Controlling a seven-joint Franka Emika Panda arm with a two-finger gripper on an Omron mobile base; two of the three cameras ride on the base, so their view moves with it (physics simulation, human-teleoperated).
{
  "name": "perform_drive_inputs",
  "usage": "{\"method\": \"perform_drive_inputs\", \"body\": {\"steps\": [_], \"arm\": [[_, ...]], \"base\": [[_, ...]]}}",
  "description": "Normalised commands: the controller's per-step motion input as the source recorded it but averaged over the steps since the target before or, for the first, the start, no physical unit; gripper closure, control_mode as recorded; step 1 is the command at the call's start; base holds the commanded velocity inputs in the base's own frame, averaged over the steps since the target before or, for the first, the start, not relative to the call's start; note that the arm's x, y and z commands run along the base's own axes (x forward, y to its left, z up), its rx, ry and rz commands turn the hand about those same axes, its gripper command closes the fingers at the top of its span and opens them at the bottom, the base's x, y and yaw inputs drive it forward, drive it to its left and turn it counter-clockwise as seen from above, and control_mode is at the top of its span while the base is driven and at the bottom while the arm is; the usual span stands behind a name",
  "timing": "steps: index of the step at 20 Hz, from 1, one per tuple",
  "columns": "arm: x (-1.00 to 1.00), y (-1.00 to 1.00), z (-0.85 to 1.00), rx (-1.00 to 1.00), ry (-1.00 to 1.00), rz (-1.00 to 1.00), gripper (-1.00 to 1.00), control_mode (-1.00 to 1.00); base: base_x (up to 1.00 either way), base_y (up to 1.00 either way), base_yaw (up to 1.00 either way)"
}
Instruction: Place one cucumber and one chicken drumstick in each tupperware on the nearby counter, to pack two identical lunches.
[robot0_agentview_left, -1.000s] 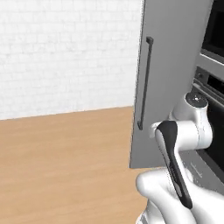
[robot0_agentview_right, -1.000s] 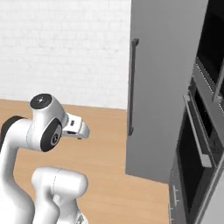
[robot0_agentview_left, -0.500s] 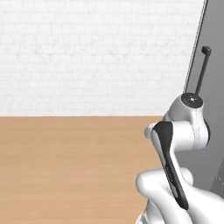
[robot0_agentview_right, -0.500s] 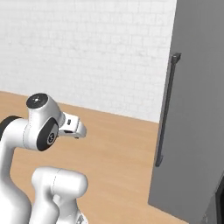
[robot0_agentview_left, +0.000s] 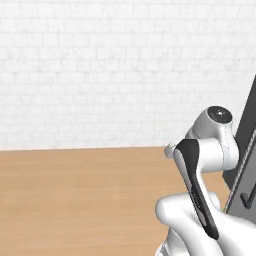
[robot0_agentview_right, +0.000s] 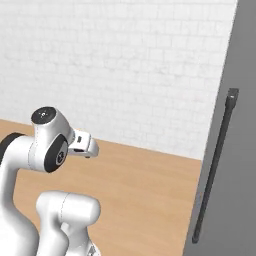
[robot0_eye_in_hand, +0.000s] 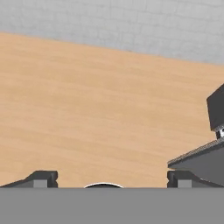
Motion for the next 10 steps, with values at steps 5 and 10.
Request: {"method": "perform_drive_inputs", "body": {"steps": [5,10], "arm": [[0.00,0.00,0.00,0.00,0.00,0.00,-1.00,1.00],[0.00,0.00,0.00,0.00,0.00,0.00,-1.00,1.00]], "base": [[1.00,0.79,-0.60],[0.75,0.53,-0.75]]}}
